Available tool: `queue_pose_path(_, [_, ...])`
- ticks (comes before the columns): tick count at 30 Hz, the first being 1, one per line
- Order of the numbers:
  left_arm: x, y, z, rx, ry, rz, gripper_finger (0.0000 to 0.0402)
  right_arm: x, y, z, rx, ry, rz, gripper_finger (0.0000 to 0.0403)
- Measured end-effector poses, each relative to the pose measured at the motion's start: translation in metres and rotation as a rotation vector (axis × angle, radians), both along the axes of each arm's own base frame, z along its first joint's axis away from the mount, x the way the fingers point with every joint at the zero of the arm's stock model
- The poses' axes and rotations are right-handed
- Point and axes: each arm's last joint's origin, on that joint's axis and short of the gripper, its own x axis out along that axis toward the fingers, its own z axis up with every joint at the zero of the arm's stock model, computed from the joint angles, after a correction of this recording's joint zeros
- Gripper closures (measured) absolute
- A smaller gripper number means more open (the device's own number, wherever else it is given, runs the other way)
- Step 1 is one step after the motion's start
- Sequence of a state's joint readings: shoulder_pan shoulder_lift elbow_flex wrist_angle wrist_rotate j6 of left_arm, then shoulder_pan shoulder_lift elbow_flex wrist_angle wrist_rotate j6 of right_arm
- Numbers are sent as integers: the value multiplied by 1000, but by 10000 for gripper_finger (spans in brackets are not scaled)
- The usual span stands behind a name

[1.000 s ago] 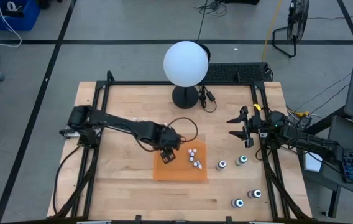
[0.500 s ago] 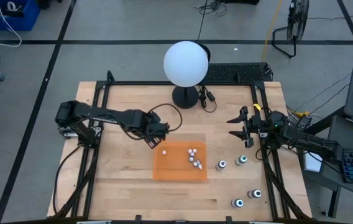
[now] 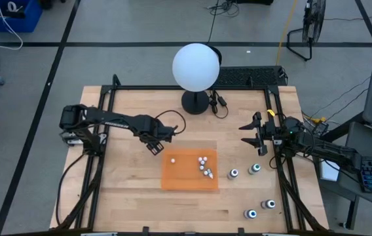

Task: Pick & Place food coloring
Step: Put the small black food coloring bottle into the orange container

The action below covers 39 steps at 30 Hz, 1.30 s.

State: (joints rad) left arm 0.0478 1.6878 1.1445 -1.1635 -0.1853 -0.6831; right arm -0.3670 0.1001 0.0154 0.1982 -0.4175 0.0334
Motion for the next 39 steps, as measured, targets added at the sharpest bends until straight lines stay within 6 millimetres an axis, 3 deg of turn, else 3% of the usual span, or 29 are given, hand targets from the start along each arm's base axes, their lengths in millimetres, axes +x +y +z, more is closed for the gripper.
queue_pose_path(6, [-6, 4, -20, -42, -14, -9, 175, 0, 0, 0, 0, 0, 0, 194])
queue_pose_path(24, [-17, 15, -51, -38, -61, 39, 191, 0, 0, 0, 0, 0, 0, 194])
queue_pose_path(39, [-17, 15, -55, -46, -89, 24, 209, 0, 0, 0, 0, 0, 0, 196])
